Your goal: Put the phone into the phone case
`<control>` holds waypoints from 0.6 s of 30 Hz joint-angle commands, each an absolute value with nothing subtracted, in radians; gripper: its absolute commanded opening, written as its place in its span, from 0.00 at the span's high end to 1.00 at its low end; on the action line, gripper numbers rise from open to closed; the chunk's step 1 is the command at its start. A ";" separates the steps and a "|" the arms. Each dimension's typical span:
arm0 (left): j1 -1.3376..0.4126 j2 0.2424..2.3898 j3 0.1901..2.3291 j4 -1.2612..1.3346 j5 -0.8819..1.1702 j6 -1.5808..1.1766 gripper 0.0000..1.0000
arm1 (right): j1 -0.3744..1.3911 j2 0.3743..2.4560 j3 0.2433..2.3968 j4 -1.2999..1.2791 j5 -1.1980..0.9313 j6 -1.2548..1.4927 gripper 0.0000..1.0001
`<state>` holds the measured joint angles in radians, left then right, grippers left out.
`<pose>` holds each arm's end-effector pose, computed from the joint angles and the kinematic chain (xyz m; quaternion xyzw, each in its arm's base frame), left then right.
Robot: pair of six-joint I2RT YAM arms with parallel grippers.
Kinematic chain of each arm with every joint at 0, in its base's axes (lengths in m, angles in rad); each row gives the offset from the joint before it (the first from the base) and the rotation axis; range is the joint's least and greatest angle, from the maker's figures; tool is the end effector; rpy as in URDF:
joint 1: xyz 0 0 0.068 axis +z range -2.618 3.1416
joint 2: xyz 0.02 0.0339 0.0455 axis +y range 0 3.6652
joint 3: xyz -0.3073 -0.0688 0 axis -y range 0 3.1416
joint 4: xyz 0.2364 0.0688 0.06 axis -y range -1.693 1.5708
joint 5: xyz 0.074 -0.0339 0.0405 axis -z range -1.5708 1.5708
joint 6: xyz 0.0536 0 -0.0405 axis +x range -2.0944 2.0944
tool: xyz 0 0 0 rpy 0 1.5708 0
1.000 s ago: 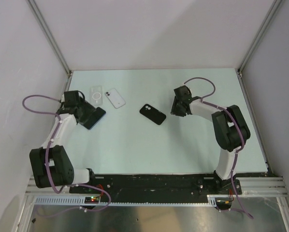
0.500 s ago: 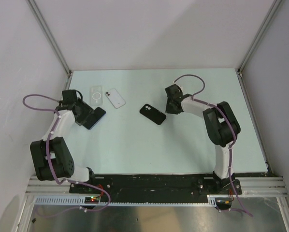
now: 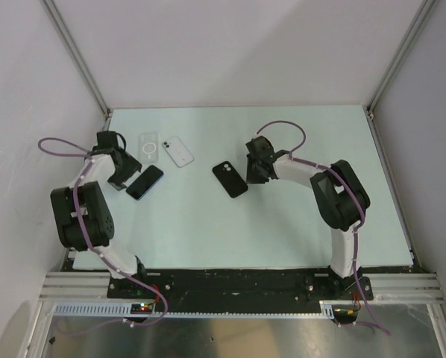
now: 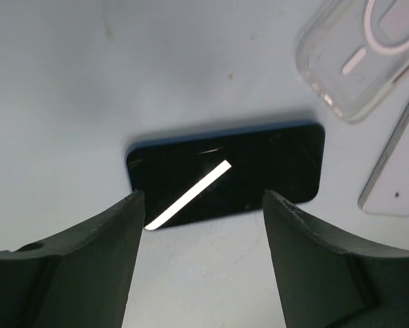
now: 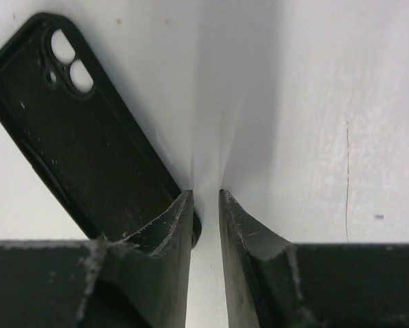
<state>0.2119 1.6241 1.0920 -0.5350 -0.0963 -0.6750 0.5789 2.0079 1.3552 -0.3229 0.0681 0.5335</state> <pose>0.3235 0.0749 0.2406 -0.4259 0.8686 -0.0118 0.2530 0.3752 0.2408 0.1904 -0.0117 0.9555 0.1271 0.2661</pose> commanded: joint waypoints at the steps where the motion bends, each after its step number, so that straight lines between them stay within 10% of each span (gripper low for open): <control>1: 0.227 1.709 1.217 -0.530 -0.134 -0.725 0.29 | 0.571 1.902 1.304 -0.300 0.014 0.529 0.75; 18: 0.202 1.928 1.336 -0.551 -0.185 -0.780 0.69 | 0.537 1.819 1.291 -0.270 -0.035 0.522 0.76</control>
